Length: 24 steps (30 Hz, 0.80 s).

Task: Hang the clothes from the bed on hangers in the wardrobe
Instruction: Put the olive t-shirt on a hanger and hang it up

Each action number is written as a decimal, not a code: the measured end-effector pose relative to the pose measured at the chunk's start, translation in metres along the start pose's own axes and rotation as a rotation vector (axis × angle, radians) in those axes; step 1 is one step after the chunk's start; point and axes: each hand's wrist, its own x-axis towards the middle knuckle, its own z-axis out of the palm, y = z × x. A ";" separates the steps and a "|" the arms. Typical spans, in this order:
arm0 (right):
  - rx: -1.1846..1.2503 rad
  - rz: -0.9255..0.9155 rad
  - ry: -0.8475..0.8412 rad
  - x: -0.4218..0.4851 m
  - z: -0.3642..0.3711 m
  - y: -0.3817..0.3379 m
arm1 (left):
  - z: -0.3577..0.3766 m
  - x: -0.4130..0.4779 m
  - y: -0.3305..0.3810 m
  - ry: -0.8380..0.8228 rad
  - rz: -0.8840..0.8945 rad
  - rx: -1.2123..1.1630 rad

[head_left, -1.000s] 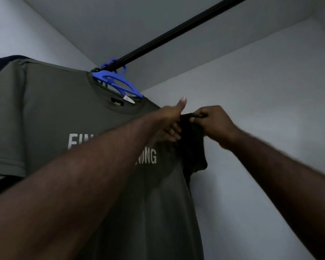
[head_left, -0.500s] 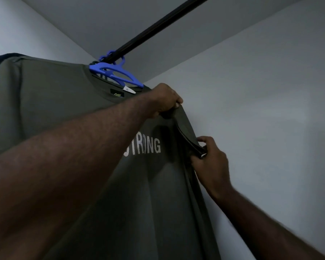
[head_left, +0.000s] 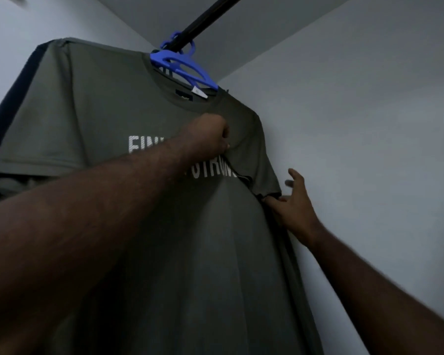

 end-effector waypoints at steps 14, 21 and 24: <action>-0.210 0.196 0.005 -0.020 -0.002 0.046 | -0.031 -0.218 0.003 0.162 -0.134 -0.183; -0.121 0.321 -0.098 -0.040 -0.008 0.033 | -0.059 -0.323 -0.015 0.510 -0.544 -0.198; -0.139 0.298 -0.095 -0.049 -0.012 0.029 | -0.058 -0.322 -0.020 0.390 -0.731 -0.212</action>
